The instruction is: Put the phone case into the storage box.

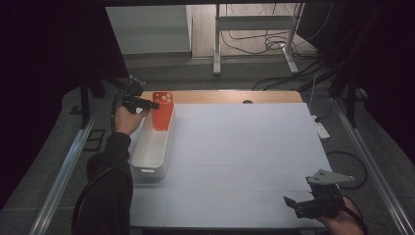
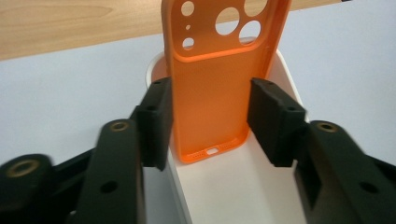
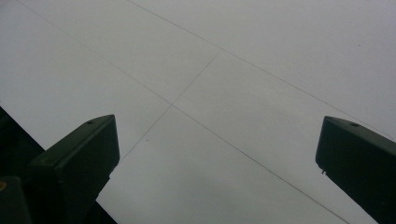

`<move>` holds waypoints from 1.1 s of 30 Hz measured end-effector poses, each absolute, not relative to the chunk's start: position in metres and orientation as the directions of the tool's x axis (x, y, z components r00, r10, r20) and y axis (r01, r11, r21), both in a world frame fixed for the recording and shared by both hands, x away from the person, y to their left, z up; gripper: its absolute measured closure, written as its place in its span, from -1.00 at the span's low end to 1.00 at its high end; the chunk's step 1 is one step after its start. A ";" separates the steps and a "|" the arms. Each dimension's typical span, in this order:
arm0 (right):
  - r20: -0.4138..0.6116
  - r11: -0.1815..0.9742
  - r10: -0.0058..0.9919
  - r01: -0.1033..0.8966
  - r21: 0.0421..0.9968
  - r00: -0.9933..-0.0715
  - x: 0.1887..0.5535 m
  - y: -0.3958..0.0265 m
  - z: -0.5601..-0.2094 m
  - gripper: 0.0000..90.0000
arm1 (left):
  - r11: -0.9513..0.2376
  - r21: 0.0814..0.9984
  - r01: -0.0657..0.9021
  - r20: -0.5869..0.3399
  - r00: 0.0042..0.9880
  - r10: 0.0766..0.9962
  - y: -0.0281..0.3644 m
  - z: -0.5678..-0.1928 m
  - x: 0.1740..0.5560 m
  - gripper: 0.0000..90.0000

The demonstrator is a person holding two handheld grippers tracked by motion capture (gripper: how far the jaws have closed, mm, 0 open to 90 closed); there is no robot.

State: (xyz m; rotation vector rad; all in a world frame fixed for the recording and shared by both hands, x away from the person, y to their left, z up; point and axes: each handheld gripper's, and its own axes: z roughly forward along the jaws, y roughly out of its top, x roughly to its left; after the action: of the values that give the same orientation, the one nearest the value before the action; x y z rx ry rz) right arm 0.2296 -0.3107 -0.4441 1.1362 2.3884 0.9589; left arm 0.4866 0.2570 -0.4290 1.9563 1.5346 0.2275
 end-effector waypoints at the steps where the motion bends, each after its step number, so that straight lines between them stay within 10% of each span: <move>1: -0.006 0.456 0.777 0.558 0.693 -0.629 0.230 -0.311 -0.444 -1.00 | -0.120 0.572 0.812 -0.241 0.305 0.921 0.257 -0.429 0.487 0.03; 20: -0.005 0.455 0.778 0.559 0.693 -0.628 0.230 -0.311 -0.444 -1.00 | -0.170 0.673 0.720 -0.254 0.441 0.861 0.257 -0.418 0.467 -0.85; 33: -0.006 0.455 0.779 0.560 0.693 -0.626 0.230 -0.311 -0.444 -1.00 | -0.226 0.715 0.661 -0.192 0.496 0.847 0.251 -0.419 0.452 -1.00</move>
State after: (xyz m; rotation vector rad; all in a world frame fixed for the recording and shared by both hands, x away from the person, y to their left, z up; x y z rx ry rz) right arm 0.2298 -0.3106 -0.4440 1.1401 2.3863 0.9566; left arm 0.4523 0.2515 -0.4185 1.9690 1.2408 0.3050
